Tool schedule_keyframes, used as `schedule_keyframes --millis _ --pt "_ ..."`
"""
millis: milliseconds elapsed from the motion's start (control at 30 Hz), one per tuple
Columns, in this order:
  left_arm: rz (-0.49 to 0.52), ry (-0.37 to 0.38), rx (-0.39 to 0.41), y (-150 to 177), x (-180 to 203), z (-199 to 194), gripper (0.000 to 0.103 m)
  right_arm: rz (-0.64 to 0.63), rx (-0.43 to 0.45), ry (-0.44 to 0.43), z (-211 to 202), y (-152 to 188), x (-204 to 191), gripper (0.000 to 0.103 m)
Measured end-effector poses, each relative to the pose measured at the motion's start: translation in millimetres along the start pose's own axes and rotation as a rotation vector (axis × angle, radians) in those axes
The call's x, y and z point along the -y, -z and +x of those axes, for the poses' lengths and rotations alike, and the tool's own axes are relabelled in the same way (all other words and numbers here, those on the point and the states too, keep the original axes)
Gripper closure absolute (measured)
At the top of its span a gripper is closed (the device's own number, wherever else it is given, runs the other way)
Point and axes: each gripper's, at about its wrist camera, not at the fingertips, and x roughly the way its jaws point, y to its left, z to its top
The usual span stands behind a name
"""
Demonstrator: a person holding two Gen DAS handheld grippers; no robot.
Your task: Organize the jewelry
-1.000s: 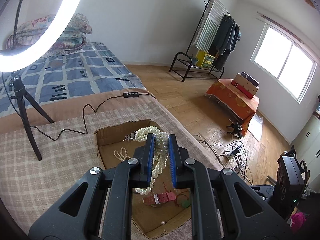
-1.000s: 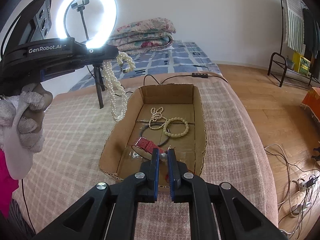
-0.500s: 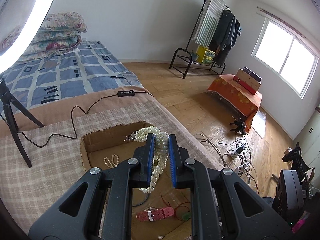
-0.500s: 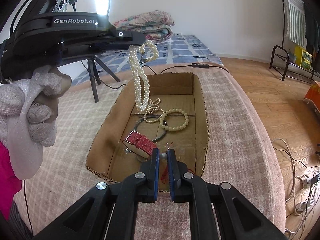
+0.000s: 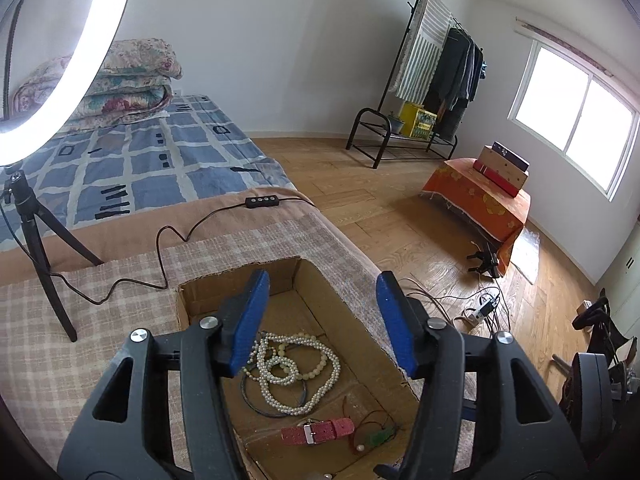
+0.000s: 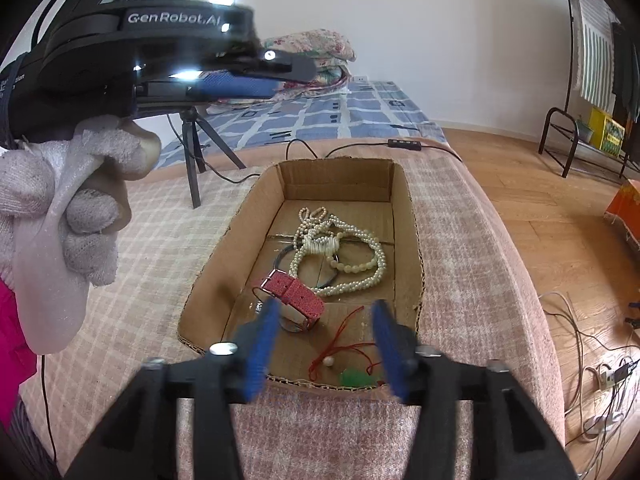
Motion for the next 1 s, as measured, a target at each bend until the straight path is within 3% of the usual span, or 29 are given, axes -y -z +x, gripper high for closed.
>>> schedule_keyframes --millis 100,200,467,633,1000 --pt "0.002 -0.022 0.004 -0.4 -0.8 -4.3 0.028 -0.024 0.023 0.017 -5.1 -0.2 -6.6 0.018" --pt "-0.004 -0.026 0.015 -1.7 -0.8 -11.2 0.026 -0.033 0.039 0.038 -8.7 -1.7 -10.9 0.004" --pt "0.029 -0.051 0.033 -4.4 6.6 -38.9 0.025 -0.019 0.069 0.07 -25.7 -6.9 -19.5 0.0" --pt "0.026 -0.062 0.066 -6.6 8.6 -63.8 0.018 -0.019 0.082 0.078 -40.3 -8.0 -28.4 0.0" --pt "0.042 -0.079 0.114 -10.1 17.3 -113.5 0.017 -0.026 0.124 0.094 -79.8 -9.6 -46.6 0.0"
